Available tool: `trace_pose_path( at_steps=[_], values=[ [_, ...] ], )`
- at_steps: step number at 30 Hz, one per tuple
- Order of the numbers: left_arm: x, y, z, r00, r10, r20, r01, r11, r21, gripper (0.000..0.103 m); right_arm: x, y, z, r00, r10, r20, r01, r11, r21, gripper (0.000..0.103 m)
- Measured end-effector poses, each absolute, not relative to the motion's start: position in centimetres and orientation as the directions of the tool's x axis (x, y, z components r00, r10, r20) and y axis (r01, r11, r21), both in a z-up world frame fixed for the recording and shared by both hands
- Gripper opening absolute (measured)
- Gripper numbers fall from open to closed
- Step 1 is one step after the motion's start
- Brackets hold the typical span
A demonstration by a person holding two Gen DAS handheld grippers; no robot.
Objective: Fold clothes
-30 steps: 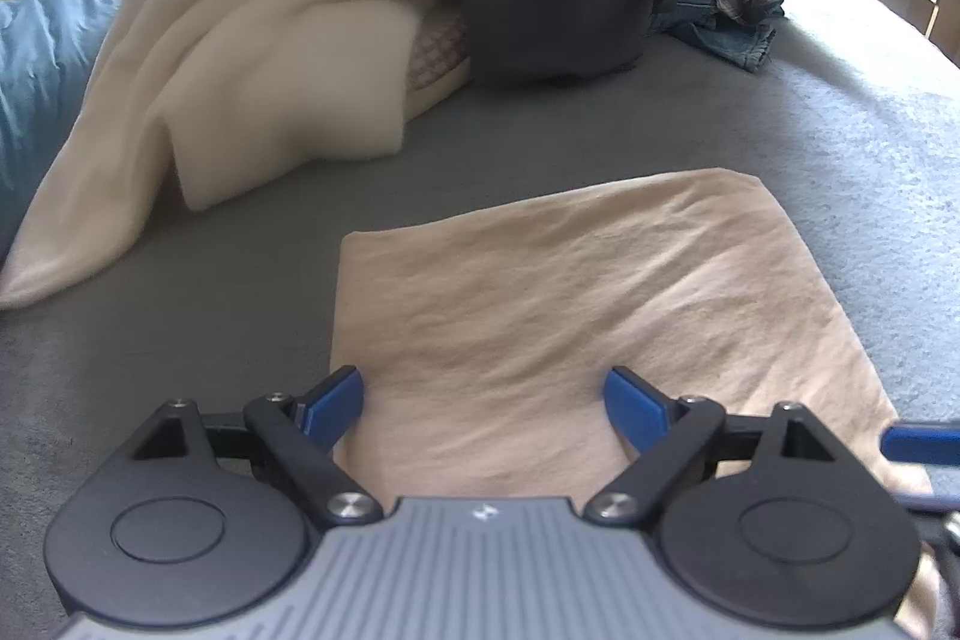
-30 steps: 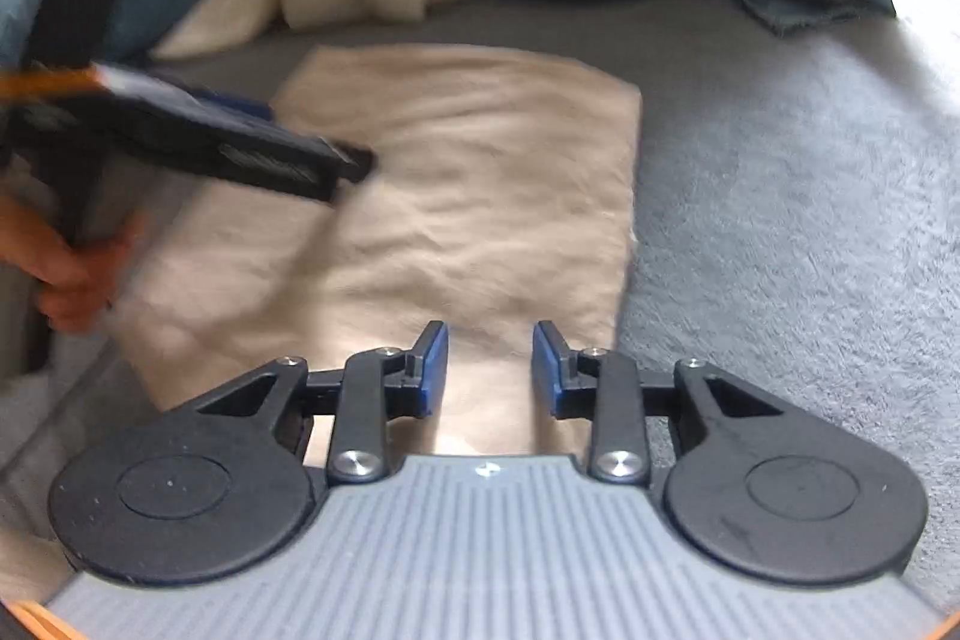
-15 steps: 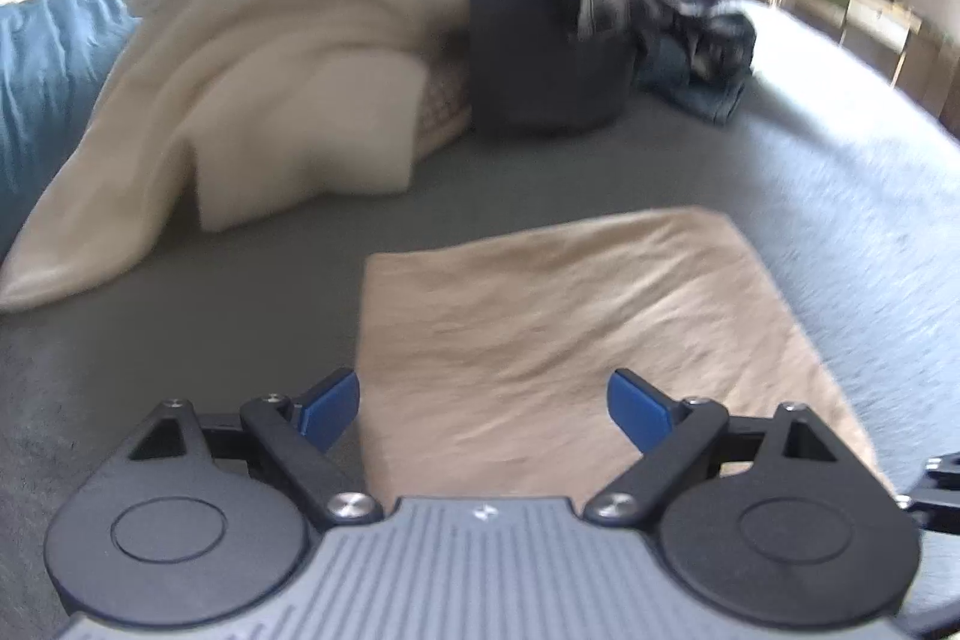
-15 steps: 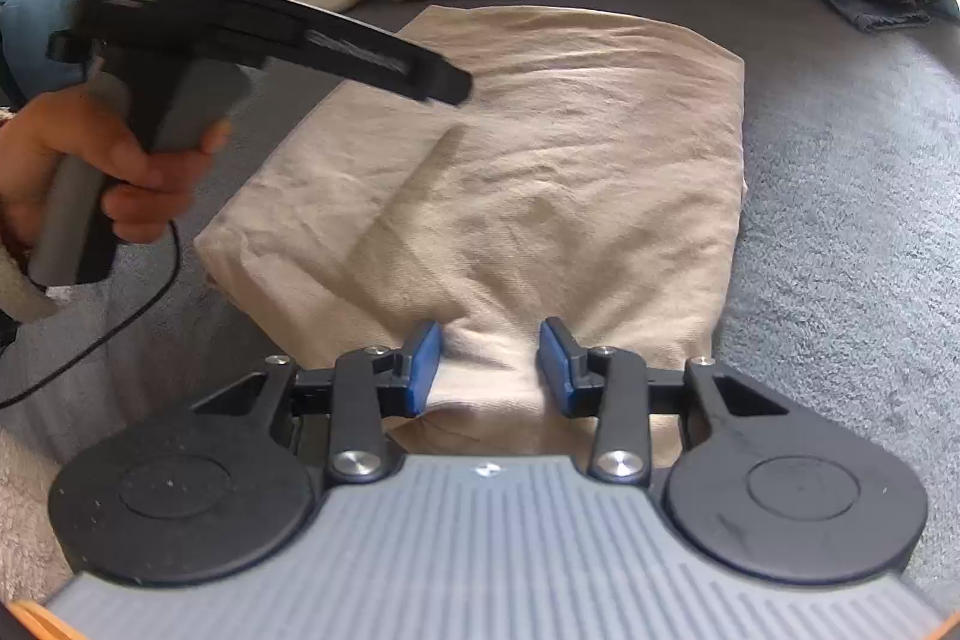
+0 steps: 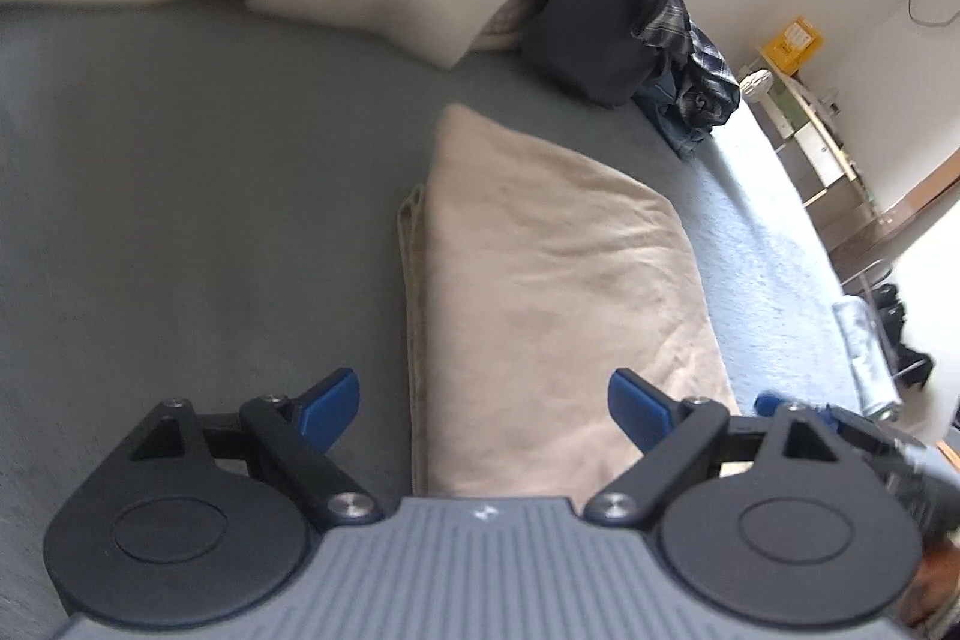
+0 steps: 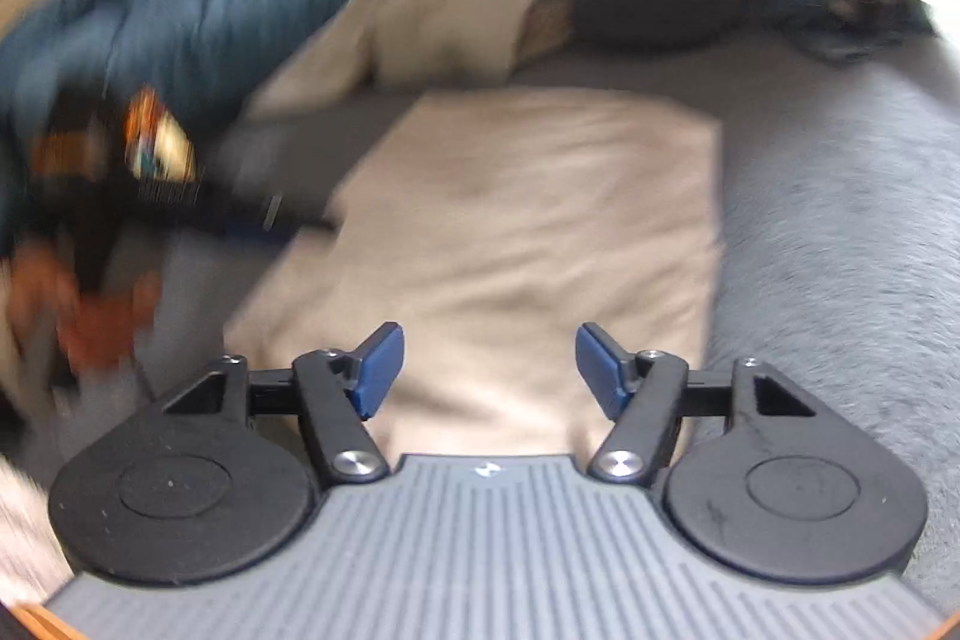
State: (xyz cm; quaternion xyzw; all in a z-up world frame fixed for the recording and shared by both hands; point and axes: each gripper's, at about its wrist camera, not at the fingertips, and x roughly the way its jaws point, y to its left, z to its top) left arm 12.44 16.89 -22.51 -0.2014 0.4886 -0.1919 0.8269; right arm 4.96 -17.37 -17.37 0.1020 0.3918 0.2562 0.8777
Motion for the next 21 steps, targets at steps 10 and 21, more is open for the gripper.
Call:
trace_pose_path(
  at_steps=[10,21],
  values=[
    [14.7,16.6,-25.2,0.382,-0.610,-0.694,0.068,0.768,-0.637,0.091,10.3,-26.3,-21.8,0.561,0.576,-0.594,0.085,0.674,0.734,0.073],
    [16.6,15.1,-25.3,0.372,-0.610,-0.699,0.123,0.779,-0.615,0.093,14.6,-25.9,-24.8,0.518,0.629,-0.579,0.119,0.617,0.778,0.079]
  ],
)
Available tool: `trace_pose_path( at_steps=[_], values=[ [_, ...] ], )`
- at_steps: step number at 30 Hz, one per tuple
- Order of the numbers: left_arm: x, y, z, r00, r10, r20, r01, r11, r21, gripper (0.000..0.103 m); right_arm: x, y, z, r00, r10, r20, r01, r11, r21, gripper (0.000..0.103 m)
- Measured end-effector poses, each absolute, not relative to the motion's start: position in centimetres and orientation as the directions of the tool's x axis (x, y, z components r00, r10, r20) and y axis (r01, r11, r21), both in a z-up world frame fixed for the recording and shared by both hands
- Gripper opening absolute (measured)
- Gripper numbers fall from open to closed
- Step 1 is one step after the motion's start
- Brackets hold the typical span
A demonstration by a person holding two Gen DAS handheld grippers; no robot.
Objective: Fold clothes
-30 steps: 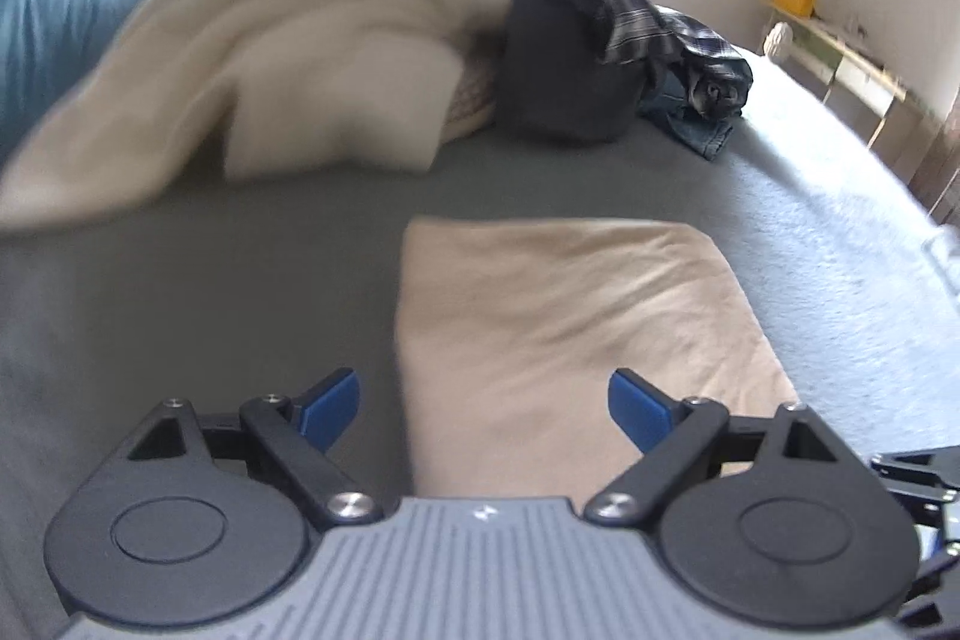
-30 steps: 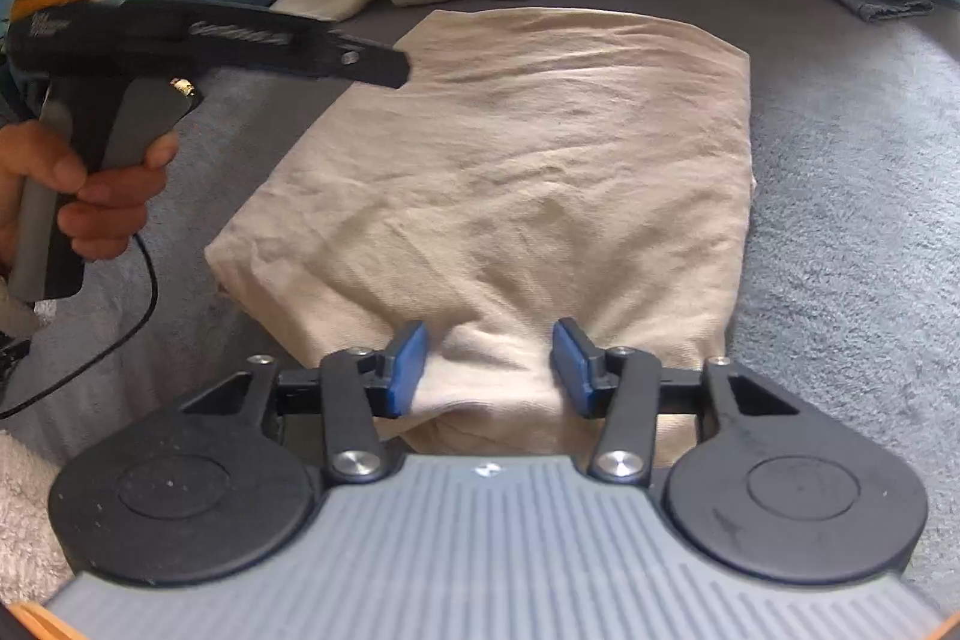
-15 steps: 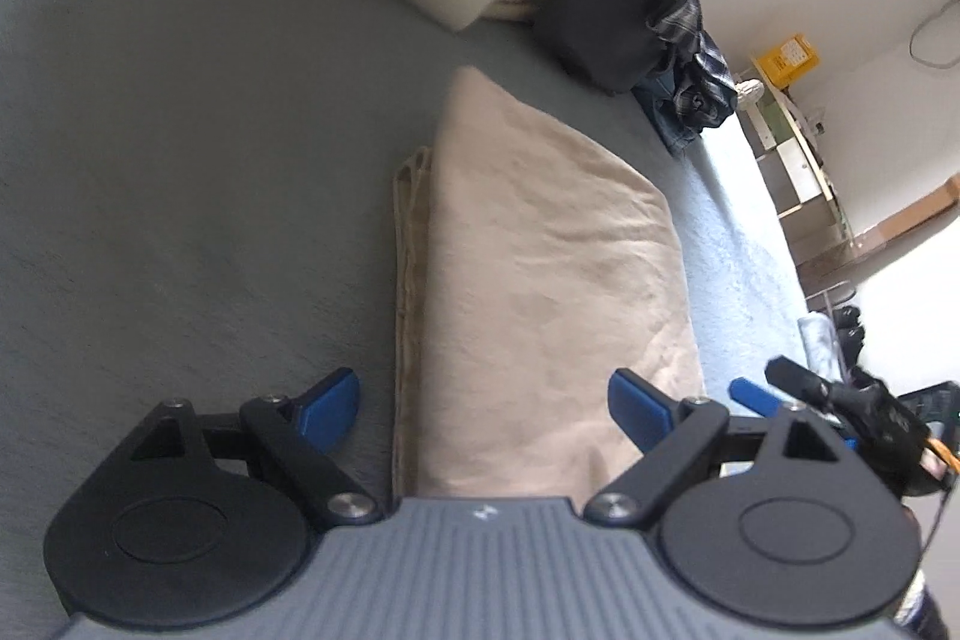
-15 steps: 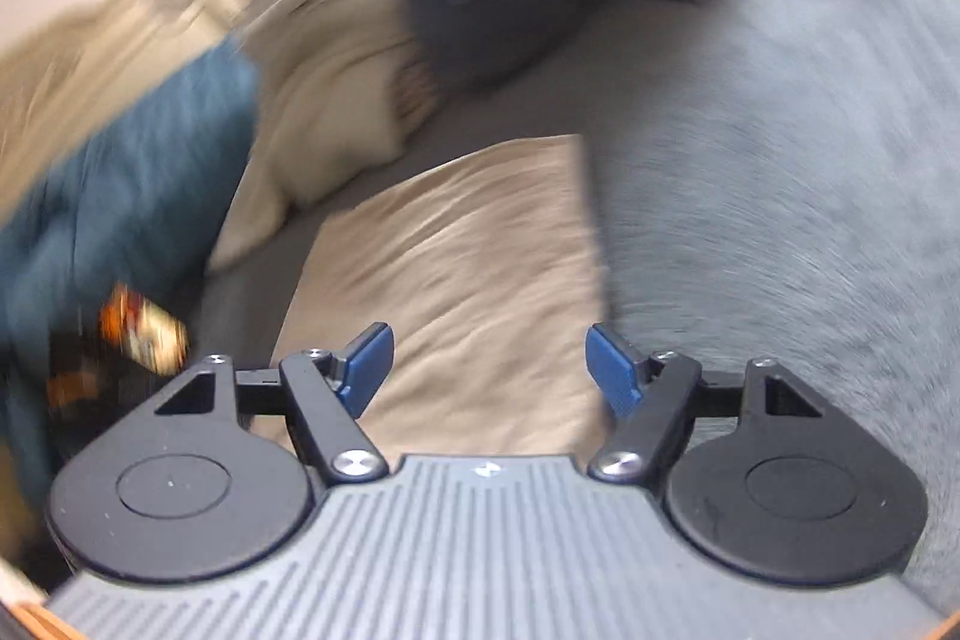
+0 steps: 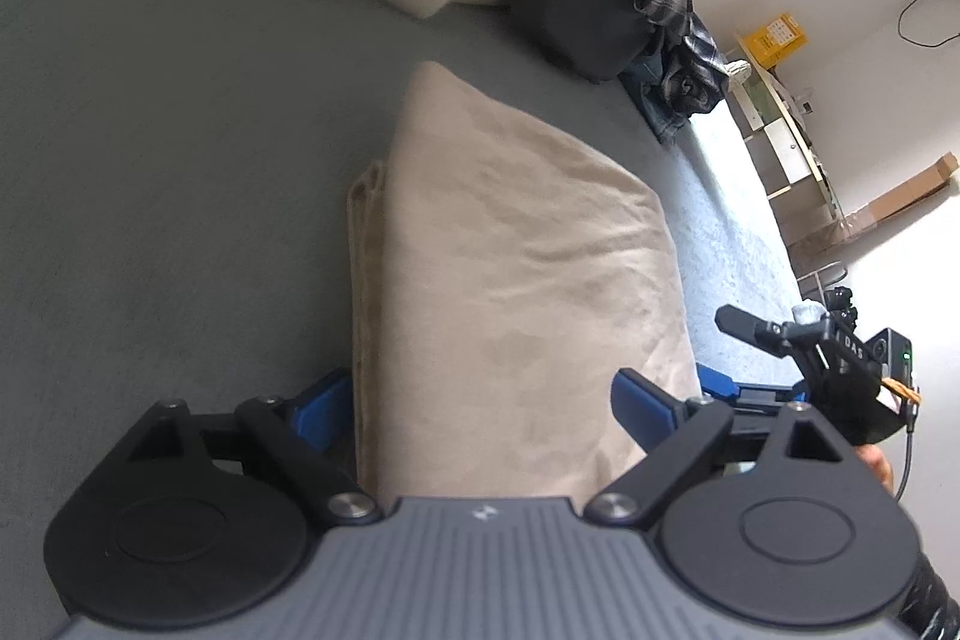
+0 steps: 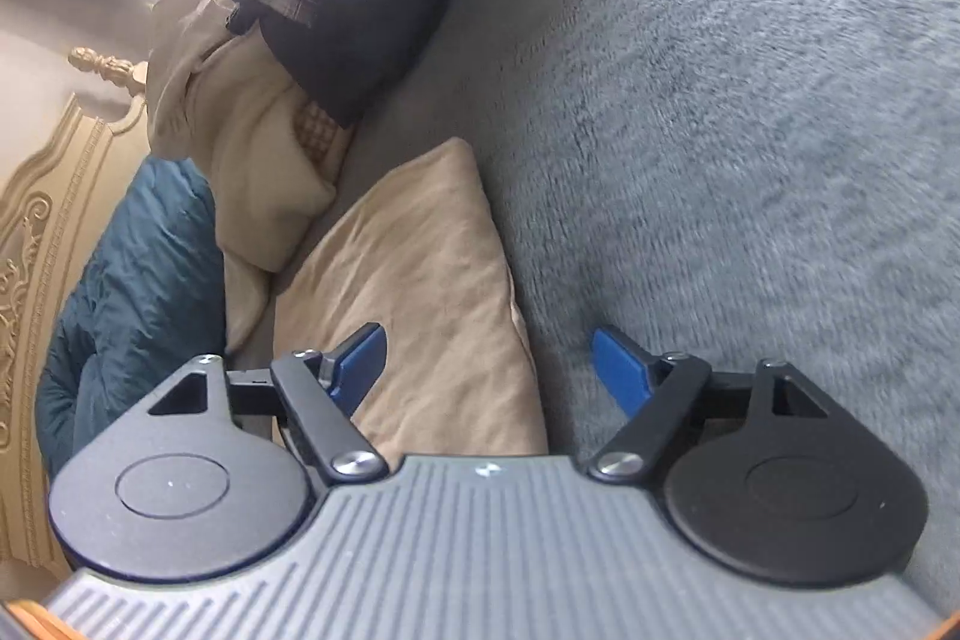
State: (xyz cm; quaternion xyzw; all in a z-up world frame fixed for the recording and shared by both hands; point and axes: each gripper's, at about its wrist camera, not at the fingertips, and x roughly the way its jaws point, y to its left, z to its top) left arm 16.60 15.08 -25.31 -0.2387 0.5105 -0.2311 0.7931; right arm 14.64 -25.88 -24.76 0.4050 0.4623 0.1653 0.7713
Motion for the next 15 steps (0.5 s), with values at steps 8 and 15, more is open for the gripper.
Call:
trace_pose_path(
  at_steps=[8,15],
  values=[
    [17.2,14.8,-25.7,0.406,-0.616,-0.675,0.118,0.768,-0.630,0.096,16.3,-25.5,-25.6,0.569,0.650,-0.504,0.106,0.550,0.828,0.085],
    [16.4,15.0,-25.6,0.403,-0.623,-0.671,0.118,0.762,-0.637,0.096,15.7,-25.3,-25.5,0.526,0.692,-0.494,0.081,0.538,0.839,0.084]
  ],
)
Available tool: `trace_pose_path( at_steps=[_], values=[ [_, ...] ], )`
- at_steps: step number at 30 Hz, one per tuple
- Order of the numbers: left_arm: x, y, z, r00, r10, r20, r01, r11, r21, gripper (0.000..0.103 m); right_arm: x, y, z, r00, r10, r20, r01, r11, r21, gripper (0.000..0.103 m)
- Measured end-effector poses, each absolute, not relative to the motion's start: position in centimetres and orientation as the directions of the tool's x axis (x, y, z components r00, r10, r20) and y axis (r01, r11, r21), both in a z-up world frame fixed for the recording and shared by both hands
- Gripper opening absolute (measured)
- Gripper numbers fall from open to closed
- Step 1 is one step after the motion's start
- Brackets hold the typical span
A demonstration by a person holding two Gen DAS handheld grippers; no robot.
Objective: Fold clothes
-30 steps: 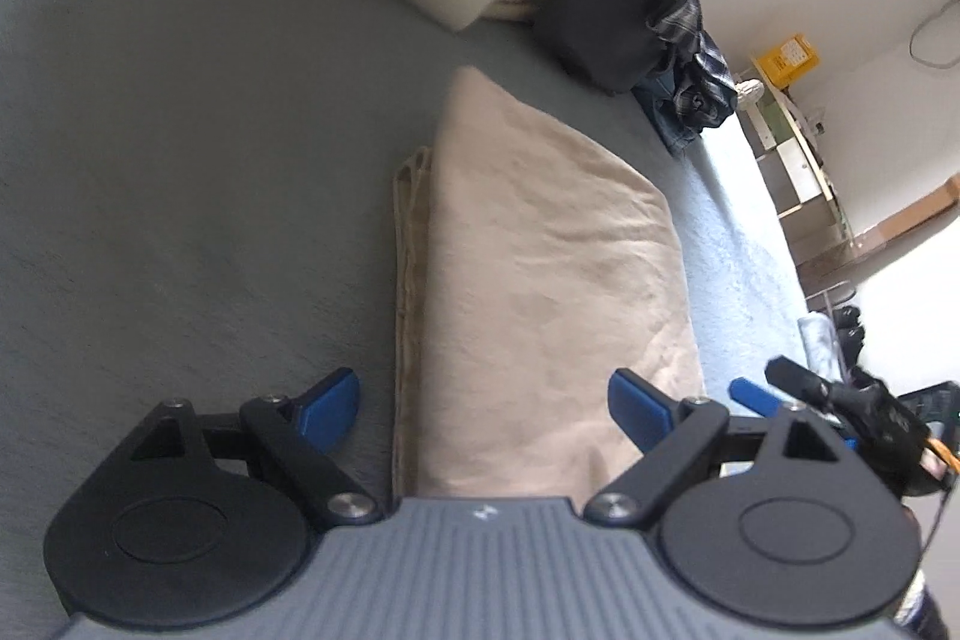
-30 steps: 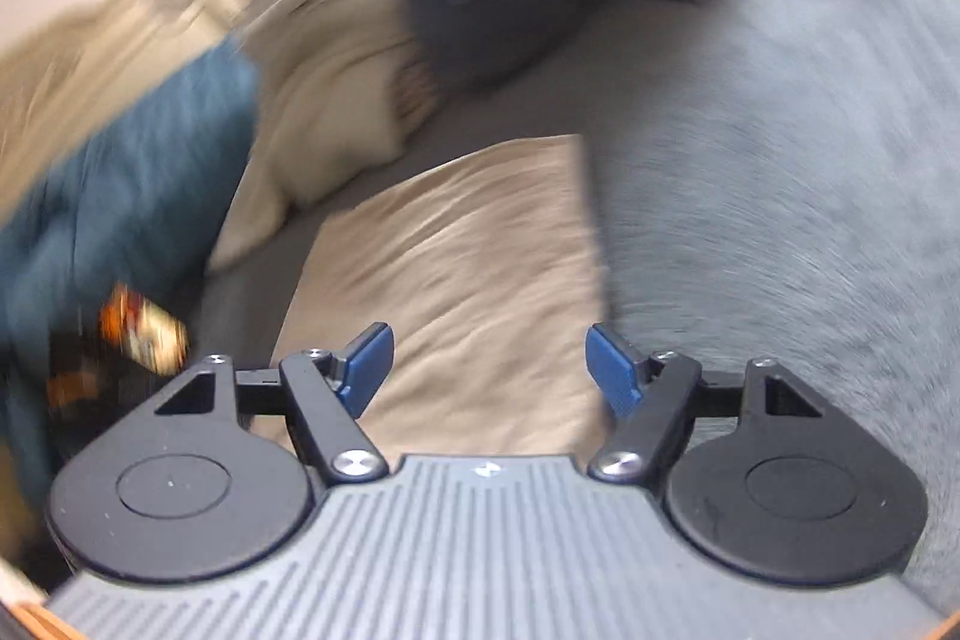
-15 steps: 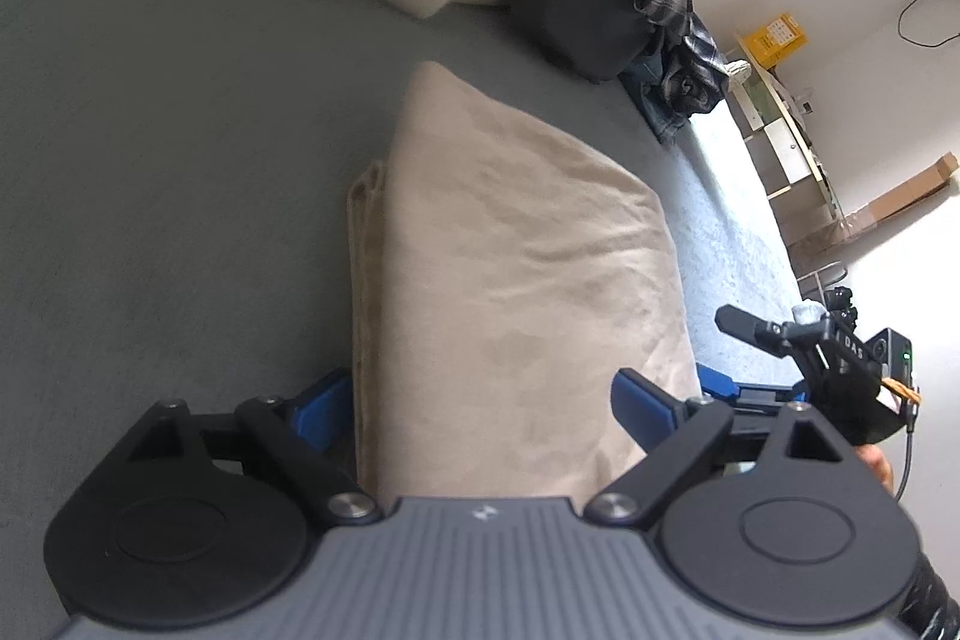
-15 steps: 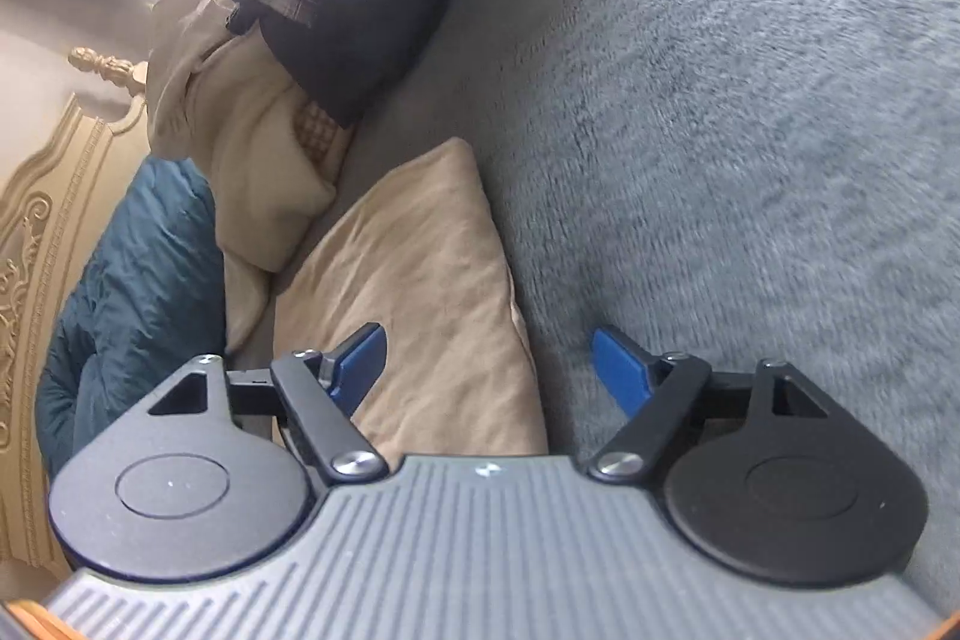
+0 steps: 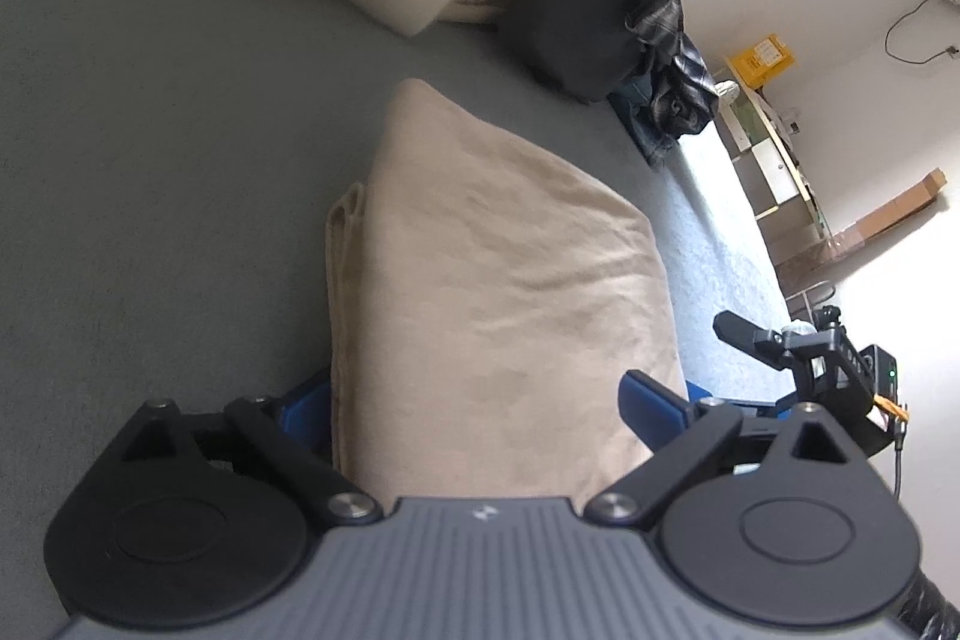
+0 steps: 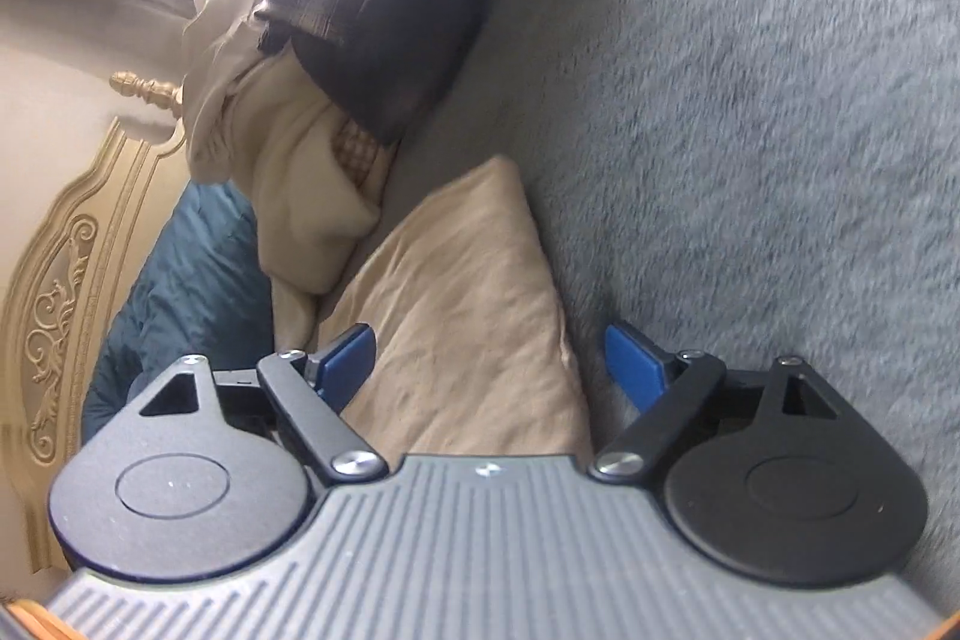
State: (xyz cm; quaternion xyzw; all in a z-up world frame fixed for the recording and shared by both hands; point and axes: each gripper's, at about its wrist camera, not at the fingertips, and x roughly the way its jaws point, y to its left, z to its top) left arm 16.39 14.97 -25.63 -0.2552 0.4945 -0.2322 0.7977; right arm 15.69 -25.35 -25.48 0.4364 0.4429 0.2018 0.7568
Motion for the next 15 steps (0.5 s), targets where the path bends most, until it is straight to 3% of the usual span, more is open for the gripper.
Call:
trace_pose_path(
  at_steps=[8,15],
  values=[
    [14.8,15.8,-26.4,0.335,-0.689,-0.642,0.098,0.704,-0.704,0.095,13.5,-23.9,-25.6,0.379,0.775,-0.505,0.074,0.518,0.852,0.084],
    [15.1,16.8,-27.4,0.318,-0.734,-0.601,0.060,0.648,-0.759,0.091,12.0,-24.4,-26.4,0.329,0.833,-0.445,0.115,0.432,0.894,0.084]
  ],
)
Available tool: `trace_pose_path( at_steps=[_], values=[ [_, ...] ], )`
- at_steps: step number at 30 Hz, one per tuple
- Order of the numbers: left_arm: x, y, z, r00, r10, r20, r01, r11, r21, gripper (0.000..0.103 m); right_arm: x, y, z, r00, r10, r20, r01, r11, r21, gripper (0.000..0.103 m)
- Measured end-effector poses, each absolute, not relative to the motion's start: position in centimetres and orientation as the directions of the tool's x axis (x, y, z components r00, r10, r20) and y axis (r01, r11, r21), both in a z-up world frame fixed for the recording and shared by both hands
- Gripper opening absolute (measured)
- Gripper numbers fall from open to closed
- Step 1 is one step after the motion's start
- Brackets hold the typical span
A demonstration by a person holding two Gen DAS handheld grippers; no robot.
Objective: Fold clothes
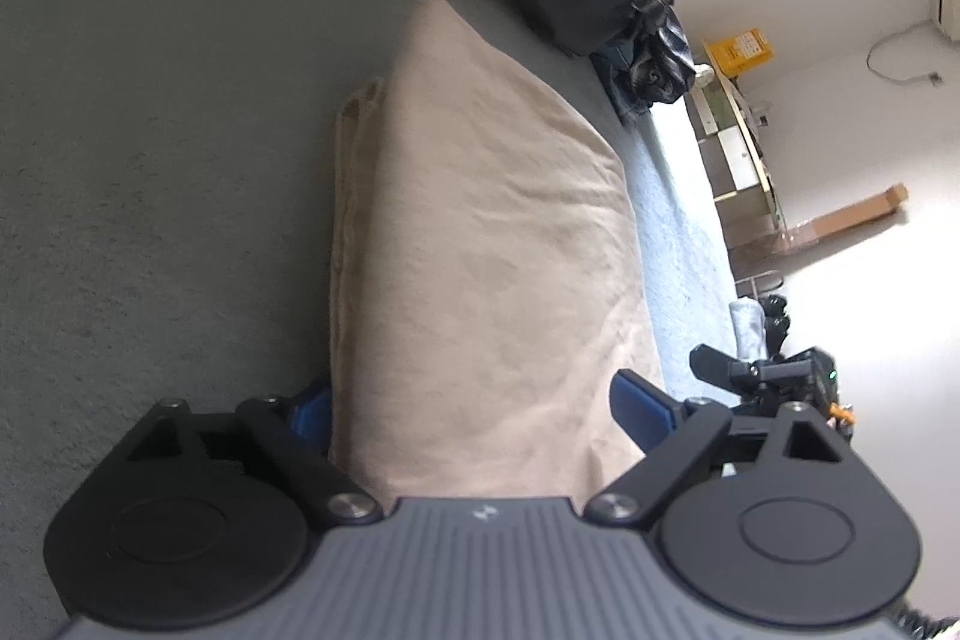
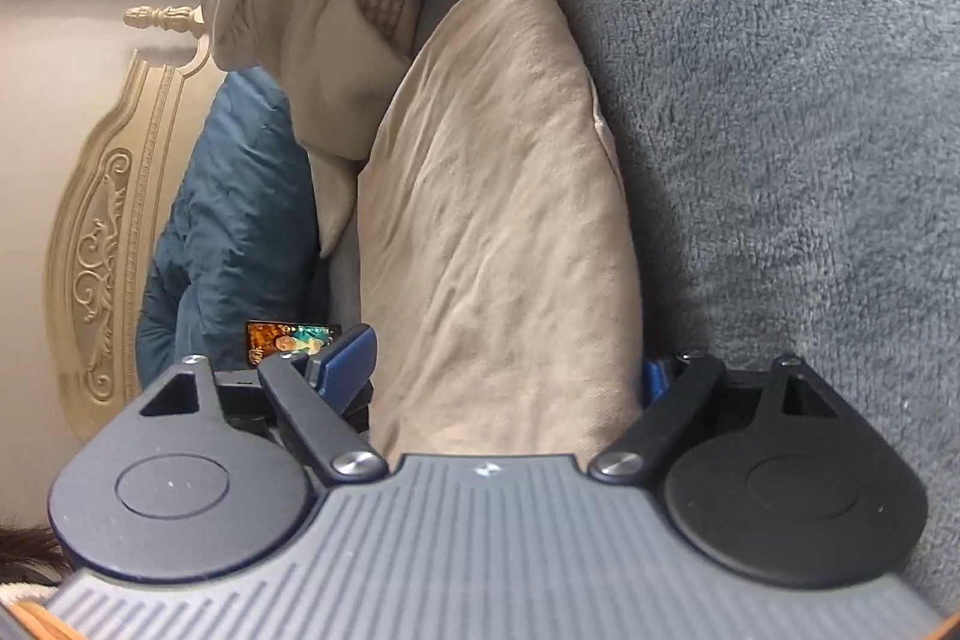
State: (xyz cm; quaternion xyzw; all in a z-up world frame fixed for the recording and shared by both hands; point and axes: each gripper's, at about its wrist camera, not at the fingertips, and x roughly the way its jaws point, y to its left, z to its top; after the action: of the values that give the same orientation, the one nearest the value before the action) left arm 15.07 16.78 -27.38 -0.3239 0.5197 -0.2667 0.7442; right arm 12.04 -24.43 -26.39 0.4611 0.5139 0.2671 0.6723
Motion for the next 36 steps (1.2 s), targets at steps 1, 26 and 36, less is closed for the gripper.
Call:
trace_pose_path(
  at_steps=[1,26,36],
  values=[
    [15.3,16.9,-27.5,0.323,-0.738,-0.592,0.048,0.638,-0.769,0.091,12.0,-24.5,-26.5,0.331,0.834,-0.441,0.116,0.428,0.897,0.084],
    [17.3,15.9,-28.9,0.299,-0.804,-0.514,0.033,0.547,-0.837,0.084,14.2,-23.0,-27.9,0.322,0.834,-0.448,0.137,0.427,0.894,0.036],
    [15.9,15.0,-26.4,0.333,-0.765,-0.551,0.092,0.608,-0.789,0.071,13.0,-21.7,-24.1,0.377,0.752,-0.540,0.036,0.571,0.820,0.025]
  ],
)
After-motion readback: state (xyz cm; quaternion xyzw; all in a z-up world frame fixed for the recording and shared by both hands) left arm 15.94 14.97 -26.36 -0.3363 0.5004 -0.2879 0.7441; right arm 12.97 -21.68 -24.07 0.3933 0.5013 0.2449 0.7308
